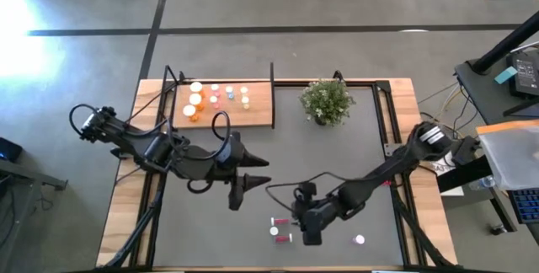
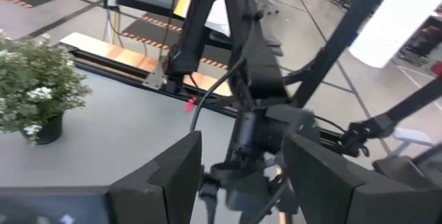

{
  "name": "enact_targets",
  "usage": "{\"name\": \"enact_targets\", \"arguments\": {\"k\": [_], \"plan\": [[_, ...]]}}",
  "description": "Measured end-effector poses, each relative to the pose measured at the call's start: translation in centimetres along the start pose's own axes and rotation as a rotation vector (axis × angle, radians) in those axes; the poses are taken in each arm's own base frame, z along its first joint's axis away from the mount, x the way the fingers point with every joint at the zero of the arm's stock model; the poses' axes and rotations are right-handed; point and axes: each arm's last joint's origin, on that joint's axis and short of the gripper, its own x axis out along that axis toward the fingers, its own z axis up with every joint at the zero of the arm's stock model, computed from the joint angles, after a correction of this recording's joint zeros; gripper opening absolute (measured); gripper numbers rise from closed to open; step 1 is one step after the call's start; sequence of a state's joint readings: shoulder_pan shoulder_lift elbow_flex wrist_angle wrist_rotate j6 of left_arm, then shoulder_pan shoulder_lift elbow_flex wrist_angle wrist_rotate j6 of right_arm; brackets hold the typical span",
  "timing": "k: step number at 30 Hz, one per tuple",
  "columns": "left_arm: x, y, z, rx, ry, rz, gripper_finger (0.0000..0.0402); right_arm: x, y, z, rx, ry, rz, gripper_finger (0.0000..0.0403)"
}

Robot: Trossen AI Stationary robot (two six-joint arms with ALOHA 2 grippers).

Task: Pick and place medicine bottles onto shelf by color
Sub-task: Put the top small blue pill bottle on the shelf aligned with the other small blue pill bottle

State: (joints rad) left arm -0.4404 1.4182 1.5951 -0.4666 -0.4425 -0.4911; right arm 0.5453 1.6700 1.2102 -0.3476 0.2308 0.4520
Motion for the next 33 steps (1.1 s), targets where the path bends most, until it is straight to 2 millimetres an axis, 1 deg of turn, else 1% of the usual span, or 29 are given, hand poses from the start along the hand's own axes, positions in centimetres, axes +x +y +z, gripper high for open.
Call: {"name": "enact_targets", "arguments": {"k": [6,11,16,23,27,29,33], "plan": [[-0.6,-0.4,0.0,-0.020,0.042,-0.104,0.0187,2.9,0.7,-0.5,0.037,0.015,-0.006,0.0201],[-1.5,-1.4,-0.3,-0.021,0.060,-0.163,0.0187,4.5,1.1,-0.5,0.031,0.035,-0.016,0.0201],[-2.3,-2.1,-0.5,-0.018,0.063,-0.197,0.0187,6.4,1.2,-1.4,0.019,0.079,-0.039,0.0201],[-2.7,-2.2,-0.3,-0.022,0.053,-0.211,0.0187,8.2,0.8,-2.0,0.021,0.111,-0.067,0.0201],[-2.7,-2.2,-0.3,-0.022,0.053,-0.208,0.0187,8.5,0.8,-2.0,0.025,0.102,-0.065,0.0198],[-2.7,-2.2,-0.3,-0.022,0.052,-0.209,0.0187,8.6,0.8,-2.1,0.024,0.107,-0.067,0.0188],[-2.7,-2.2,-0.3,-0.022,0.052,-0.209,0.0187,8.6,0.8,-2.1,0.023,0.106,-0.066,0.0155]]}}
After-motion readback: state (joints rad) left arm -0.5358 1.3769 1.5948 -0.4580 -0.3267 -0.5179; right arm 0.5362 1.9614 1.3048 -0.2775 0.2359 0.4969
